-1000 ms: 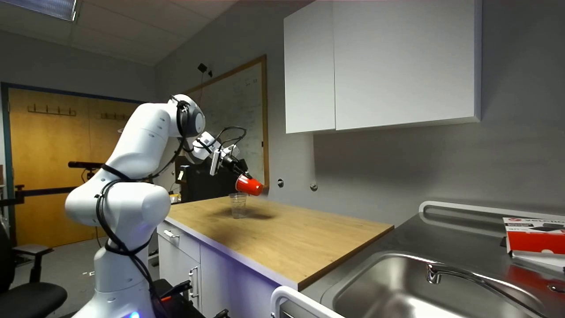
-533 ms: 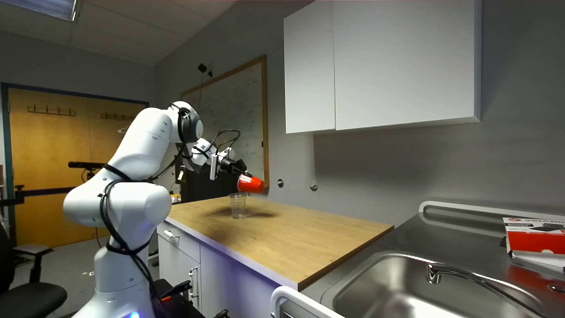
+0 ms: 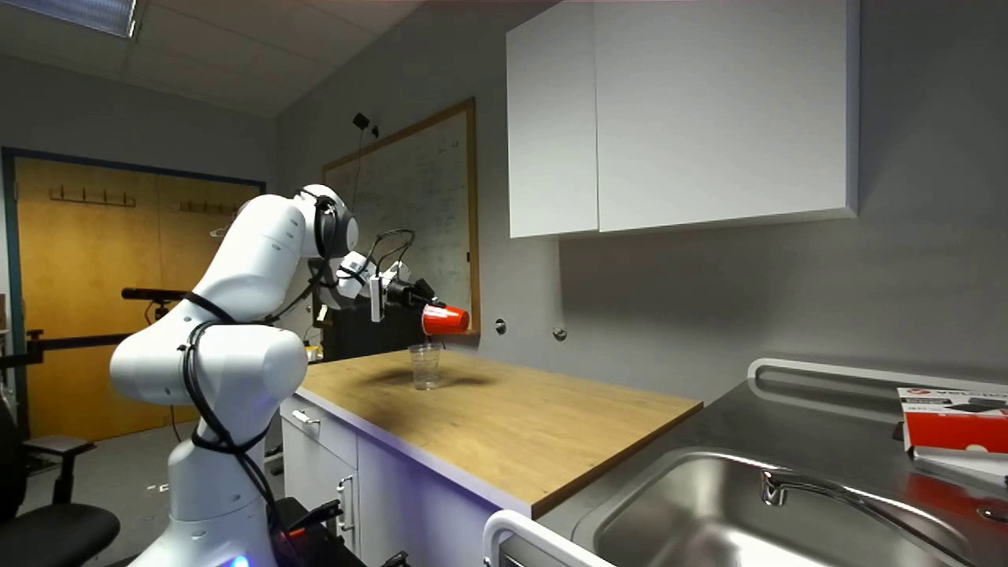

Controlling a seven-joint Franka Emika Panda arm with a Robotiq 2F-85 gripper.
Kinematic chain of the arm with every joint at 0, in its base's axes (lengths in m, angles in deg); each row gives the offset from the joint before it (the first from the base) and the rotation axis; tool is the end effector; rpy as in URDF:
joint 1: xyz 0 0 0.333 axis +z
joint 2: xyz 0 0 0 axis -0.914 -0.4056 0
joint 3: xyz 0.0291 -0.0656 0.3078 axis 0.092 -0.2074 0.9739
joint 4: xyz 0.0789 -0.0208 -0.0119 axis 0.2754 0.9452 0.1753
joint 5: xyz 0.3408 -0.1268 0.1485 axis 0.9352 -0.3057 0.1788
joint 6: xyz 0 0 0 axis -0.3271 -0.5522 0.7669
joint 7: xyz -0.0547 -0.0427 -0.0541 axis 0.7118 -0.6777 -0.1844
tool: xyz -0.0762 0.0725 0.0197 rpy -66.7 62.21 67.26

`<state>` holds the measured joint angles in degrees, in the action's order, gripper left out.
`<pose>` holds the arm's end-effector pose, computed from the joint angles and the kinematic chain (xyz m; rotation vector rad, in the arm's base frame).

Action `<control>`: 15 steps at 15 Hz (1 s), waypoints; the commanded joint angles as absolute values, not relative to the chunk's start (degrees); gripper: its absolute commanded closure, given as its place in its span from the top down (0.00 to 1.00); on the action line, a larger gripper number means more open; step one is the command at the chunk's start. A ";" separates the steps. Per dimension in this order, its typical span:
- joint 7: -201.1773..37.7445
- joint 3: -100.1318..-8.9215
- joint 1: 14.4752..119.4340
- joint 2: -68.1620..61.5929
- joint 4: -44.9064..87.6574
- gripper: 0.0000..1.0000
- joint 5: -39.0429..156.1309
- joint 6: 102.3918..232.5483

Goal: Pour the contents of the orange cup into the transparent one

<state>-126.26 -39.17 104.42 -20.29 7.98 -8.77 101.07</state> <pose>0.5352 0.3925 0.4152 1.8441 0.0210 0.4620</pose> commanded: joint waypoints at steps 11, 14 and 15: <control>-134.13 -38.80 108.05 -18.18 16.24 0.04 -19.80 95.44; -135.55 -38.38 107.80 -17.83 18.15 0.04 -21.50 94.26; -135.99 -38.27 107.64 -17.59 18.81 0.04 -21.95 93.95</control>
